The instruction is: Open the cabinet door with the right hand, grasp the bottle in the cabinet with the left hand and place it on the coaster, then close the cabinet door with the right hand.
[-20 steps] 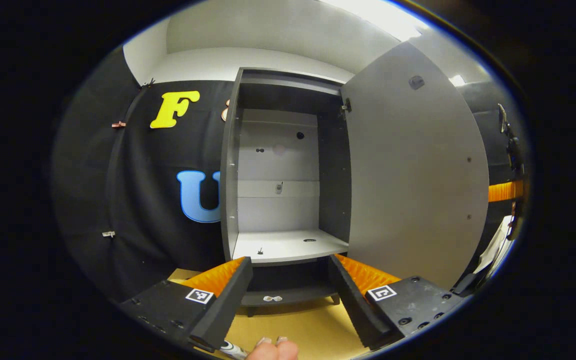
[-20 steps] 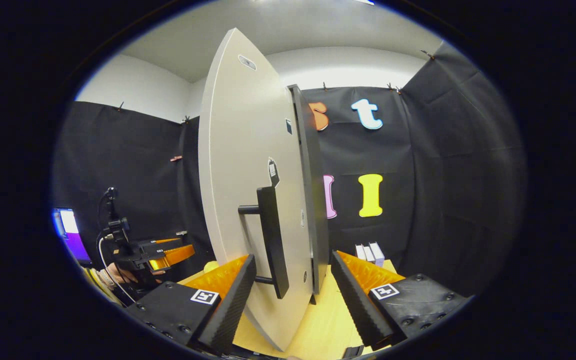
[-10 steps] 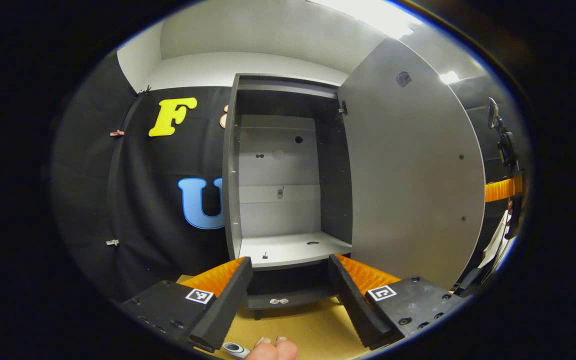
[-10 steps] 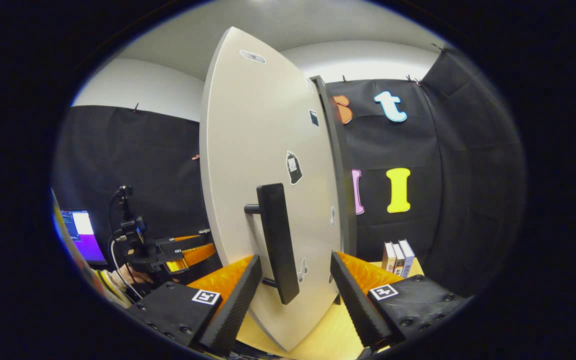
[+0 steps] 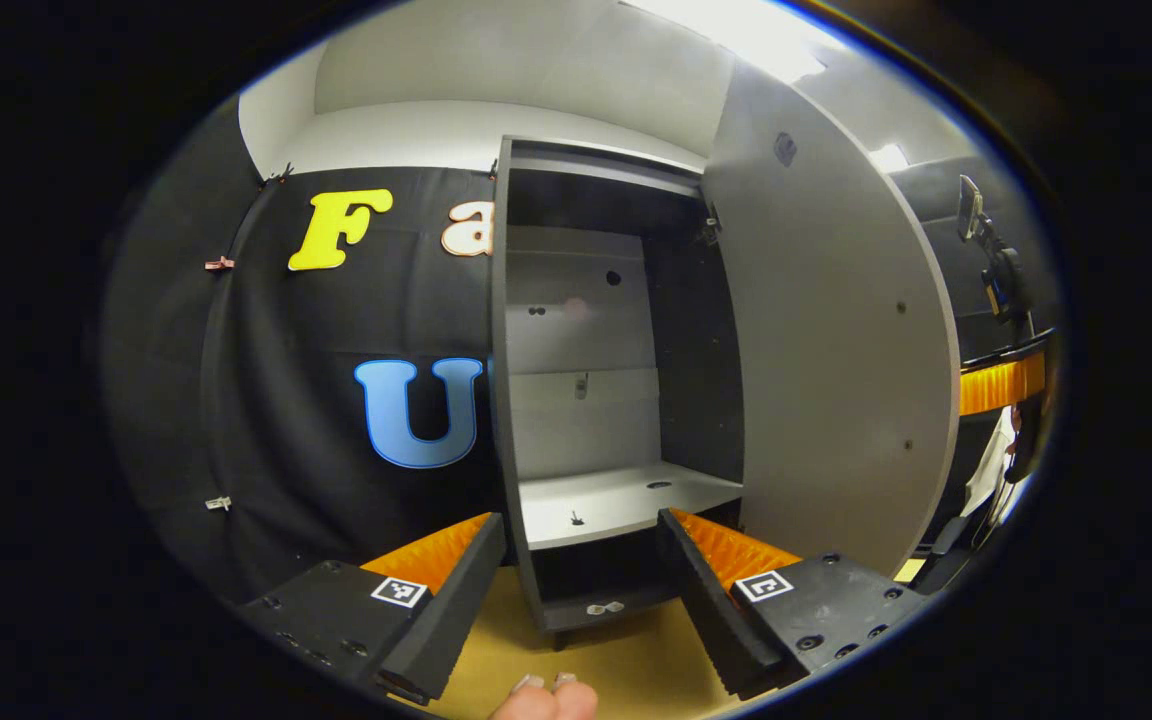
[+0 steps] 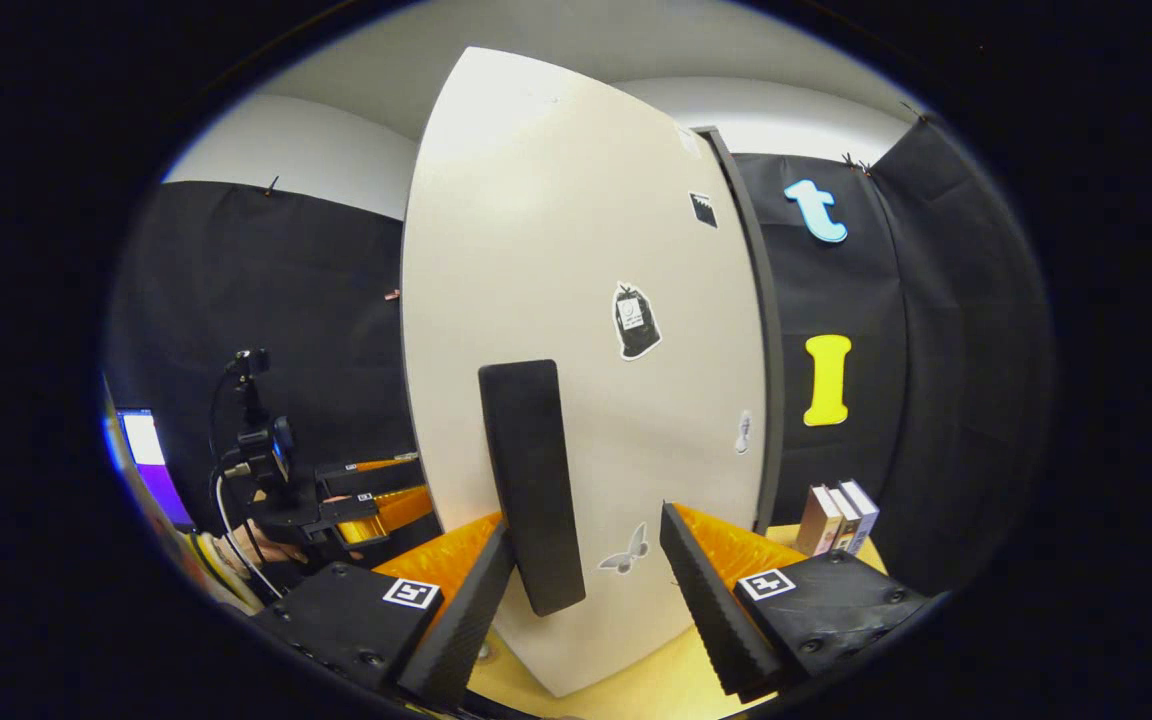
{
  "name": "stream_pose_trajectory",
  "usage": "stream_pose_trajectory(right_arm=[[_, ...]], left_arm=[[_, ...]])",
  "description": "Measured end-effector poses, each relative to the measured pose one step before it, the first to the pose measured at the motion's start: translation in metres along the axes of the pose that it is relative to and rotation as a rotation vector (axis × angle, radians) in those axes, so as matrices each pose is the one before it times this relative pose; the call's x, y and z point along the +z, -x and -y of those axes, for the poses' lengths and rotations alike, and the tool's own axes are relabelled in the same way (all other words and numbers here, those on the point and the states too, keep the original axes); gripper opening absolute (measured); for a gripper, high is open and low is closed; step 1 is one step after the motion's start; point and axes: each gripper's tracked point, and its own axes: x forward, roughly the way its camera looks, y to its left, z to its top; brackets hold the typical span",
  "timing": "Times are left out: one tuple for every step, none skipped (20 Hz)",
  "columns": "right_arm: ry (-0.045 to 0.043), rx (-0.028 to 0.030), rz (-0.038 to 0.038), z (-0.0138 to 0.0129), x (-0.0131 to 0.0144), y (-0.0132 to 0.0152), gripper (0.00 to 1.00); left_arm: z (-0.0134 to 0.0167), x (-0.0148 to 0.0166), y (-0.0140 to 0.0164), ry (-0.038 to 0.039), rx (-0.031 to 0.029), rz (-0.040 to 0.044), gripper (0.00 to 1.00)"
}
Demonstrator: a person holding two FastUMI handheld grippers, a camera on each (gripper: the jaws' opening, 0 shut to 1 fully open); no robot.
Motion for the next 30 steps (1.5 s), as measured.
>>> stream_pose_trajectory(right_arm=[[-0.01621, -0.00259, 0.00528, -0.00864, -0.00318, -0.01066, 0.93], [-0.00879, 0.00093, 0.00614, -0.00804, -0.00018, -0.01123, 0.93], [-0.00481, 0.00426, 0.00253, -0.00797, -0.00255, -0.01194, 0.93], [-0.00036, 0.00027, -0.00245, -0.00736, -0.00273, -0.01043, 0.94], [0.00649, -0.00532, -0.00384, -0.00495, -0.00231, -0.00754, 0.94], [0.01257, -0.00641, -0.00120, -0.00558, -0.00088, -0.00492, 0.95], [0.00883, -0.00212, -0.00191, -0.00467, -0.00040, -0.00346, 0.97], [0.01092, -0.00987, -0.00382, -0.00291, -0.00192, -0.00226, 0.99], [0.01437, -0.01733, 0.00203, 0.00133, -0.00135, 0.00013, 0.99], [0.01176, -0.01909, 0.00331, 0.00164, -0.00022, 0.00095, 0.99], [0.00794, -0.01862, 0.00179, 0.00282, -0.00067, 0.00177, 0.98], [0.00527, -0.01975, 0.00209, 0.00296, -0.00028, 0.00052, 0.98], [0.00239, -0.02197, 0.00334, 0.00574, 0.00025, 0.00228, 0.98], [0.00085, -0.01991, 0.00172, 0.00734, 0.00111, 0.00223, 0.98], [0.00167, -0.01666, 0.00307, 0.00851, 0.00171, 0.00119, 0.98], [0.00466, -0.01665, 0.00638, 0.00864, 0.00260, 0.00104, 0.98], [0.00526, -0.01653, 0.00477, 0.00876, 0.00277, -0.00051, 0.98], [0.00218, -0.01246, 0.00156, 0.00860, 0.00109, -0.00046, 0.98], [-0.00329, -0.00644, 0.00545, 0.00769, 0.00066, 0.00217, 0.98], [-0.00810, -0.00206, 0.00781, 0.00694, 0.00254, -0.00073, 0.98], [-0.00790, -0.00208, 0.00577, 0.00844, 0.00238, -0.00057, 0.98], [-0.00243, -0.00607, -0.00005, 0.00892, 0.00106, -0.00122, 0.98], [0.00289, -0.00513, 0.00355, 0.00859, 0.00131, -0.00153, 0.98], [0.00514, -0.00316, 0.00753, 0.00623, 0.00166, -0.00120, 0.98], [0.00721, 0.00482, 0.00896, 0.00538, 0.00187, -0.00165, 0.98], [0.01229, 0.01326, 0.02034, 0.00209, 0.00249, -0.00114, 0.98], [0.01778, 0.00383, 0.02429, 0.00403, 0.00334, 0.00034, 0.98], [0.02328, 0.00387, 0.02301, 0.00437, 0.00286, -0.00043, 0.98], [0.02587, 0.00580, 0.02056, 0.00184, 0.00237, -0.00094, 0.98], [0.02905, 0.00822, 0.01357, -0.00083, -0.00102, 0.00085, 0.98]], left_arm=[[-0.01150, -0.00062, -0.00050, -0.00748, -0.00465, -0.00044, 0.96], [-0.01053, -0.00096, 0.00008, -0.00818, -0.00582, -0.00183, 0.96], [-0.00587, -0.00176, -0.00021, -0.00703, -0.00944, -0.00272, 0.96], [-0.00432, -0.00182, 0.00044, -0.00196, -0.01214, -0.00546, 0.96], [-0.00136, -0.00302, 0.00194, 0.00247, -0.02045, -0.00727, 0.96], [-0.00018, -0.00126, 0.00186, 0.00550, -0.01979, -0.00464, 0.92], [-0.00111, -0.00081, 0.00179, 0.00467, -0.01595, -0.00271, 0.92], [0.00028, 0.00087, 0.00158, -0.00133, -0.01295, 0.00139, 0.96], [-0.00040, 0.00137, 0.00035, -0.00318, -0.00850, 0.00343, 0.96], [0.00159, 0.00156, 0.00032, -0.00215, -0.01068, 0.00456, 0.96], [0.00435, 0.00084, 0.00011, 0.00022, -0.01218, 0.00627, 0.96], [0.00423, 0.00261, 0.00002, 0.00387, -0.01188, 0.00687, 0.96], [0.00475, 0.00206, -0.00178, 0.00501, -0.00910, 0.00398, 0.96], [0.00723, 0.00234, -0.00149, 0.00513, -0.00751, 0.00101, 0.99], [0.00597, 0.00188, -0.00088, 0.00300, -0.00420, 0.00204, 0.96], [0.00524, 0.00382, -0.00112, -0.00040, 0.00155, 0.00486, 0.96], [0.00350, 0.00405, -0.00218, 0.00229, 0.01006, 0.00324, 0.96], [0.00353, 0.00229, -0.00054, 0.00841, 0.01844, -0.00230, 0.96], [0.00538, 0.00096, -0.00126, 0.01116, 0.01372, -0.00467, 0.95], [0.00683, 0.00272, 0.00024, 0.00828, 0.00986, 0.00310, 0.96], [0.00645, 0.00235, 0.00008, -0.00183, 0.01160, 0.00501, 0.96], [0.00281, 0.00248, -0.00022, -0.00889, 0.02386, 0.00073, 0.96], [0.00096, 0.00125, -0.00140, -0.01163, 0.02804, 0.00026, 0.96], [0.00262, 0.00260, -0.00160, -0.00754, 0.02389, 0.00200, 0.96], [0.00569, 0.00132, -0.00203, 0.00045, 0.01695, 0.00238, 0.96], [0.00666, 0.00115, -0.00183, 0.00328, 0.01120, -0.00127, 0.96], [0.00580, 0.00009, -0.00128, -0.00167, 0.01389, -0.00304, 0.96], [0.00447, 0.00098, -0.00160, -0.00823, 0.01995, -0.00197, 0.96], [0.00207, 0.00118, -0.00124, -0.01139, 0.02204, -0.00162, 0.96], [0.00423, 0.00214, -0.00249, -0.00587, 0.01813, 0.00274, 0.96]])
